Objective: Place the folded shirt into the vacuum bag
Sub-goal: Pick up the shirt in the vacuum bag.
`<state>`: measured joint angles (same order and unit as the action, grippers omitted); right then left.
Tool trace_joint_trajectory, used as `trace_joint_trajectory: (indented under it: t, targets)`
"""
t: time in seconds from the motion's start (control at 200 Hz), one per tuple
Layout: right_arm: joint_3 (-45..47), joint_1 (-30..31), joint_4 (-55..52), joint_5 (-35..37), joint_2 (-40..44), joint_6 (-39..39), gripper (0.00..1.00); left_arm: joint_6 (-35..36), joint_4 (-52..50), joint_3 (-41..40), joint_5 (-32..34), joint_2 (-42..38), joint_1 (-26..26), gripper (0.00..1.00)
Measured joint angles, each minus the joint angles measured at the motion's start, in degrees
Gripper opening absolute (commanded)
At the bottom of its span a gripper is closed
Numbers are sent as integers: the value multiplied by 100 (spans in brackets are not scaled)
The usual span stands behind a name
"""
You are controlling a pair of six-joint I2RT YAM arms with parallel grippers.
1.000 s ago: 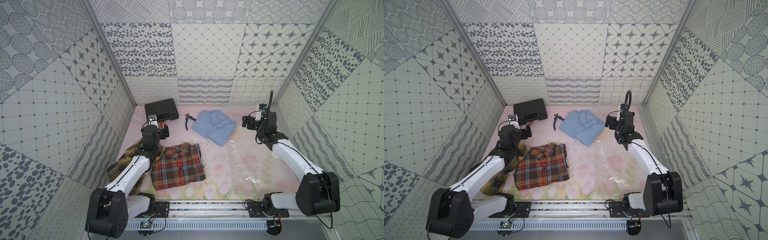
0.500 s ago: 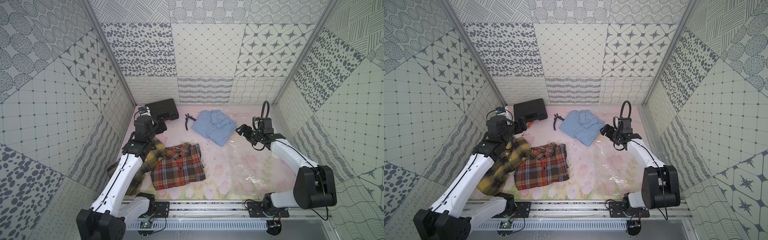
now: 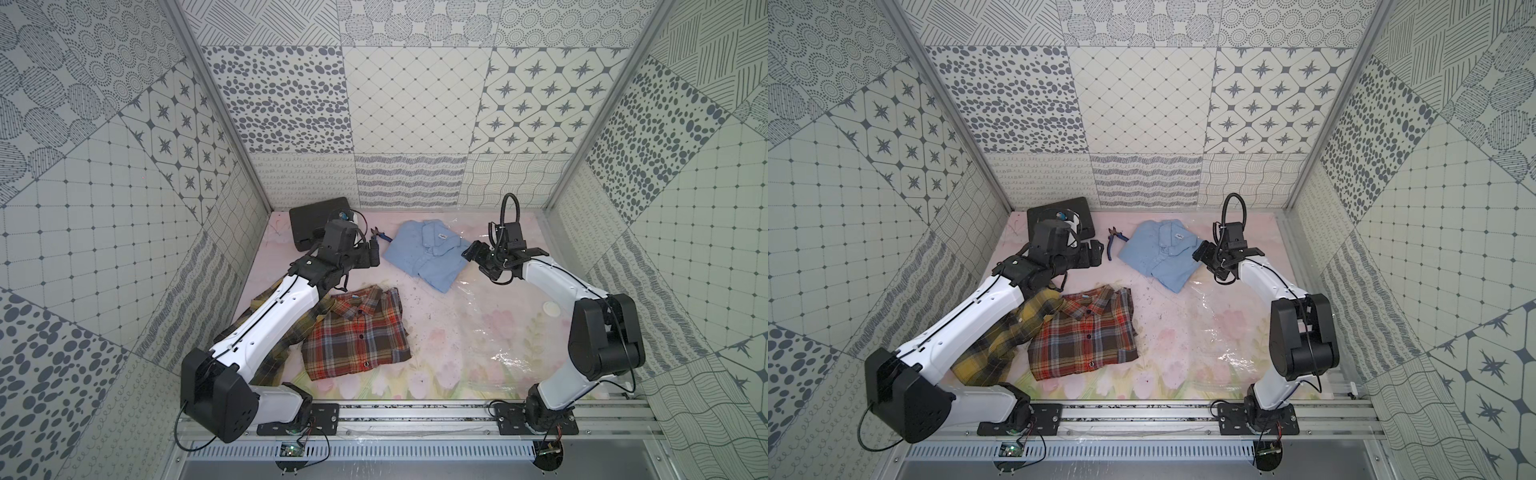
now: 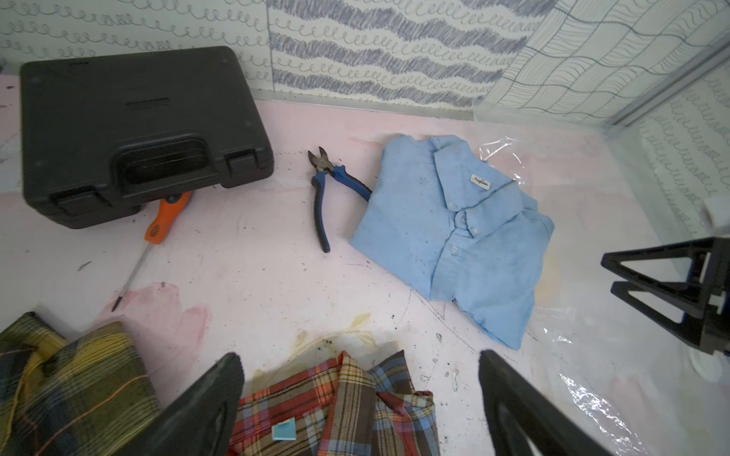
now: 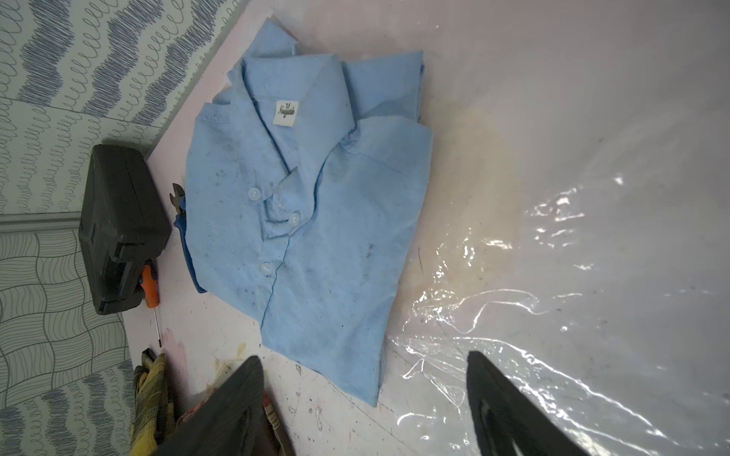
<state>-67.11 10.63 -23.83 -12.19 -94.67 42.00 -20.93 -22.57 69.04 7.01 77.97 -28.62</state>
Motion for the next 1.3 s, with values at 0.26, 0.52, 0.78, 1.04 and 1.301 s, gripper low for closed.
trace_joint_trajectory:
  t: [0.26,0.52,0.78,1.04,1.301]
  targets:
    - [-839,225,-621,507,-448,-479,70,15,24,208,-247,737,-332,88]
    - [-1589,485,-682,800,-1423,-271,70,-50,140,229,-627,1316,-575,87]
    - [-2131,514,-765,1012,-2262,140,86,-116,227,87,-907,1460,-785,87]
    - [-3001,579,-981,1036,-2968,260,60,-90,306,66,-964,1499,-811,87]
    - [-3823,822,-1287,1134,-3058,-140,32,-83,389,24,-975,1523,-811,87]
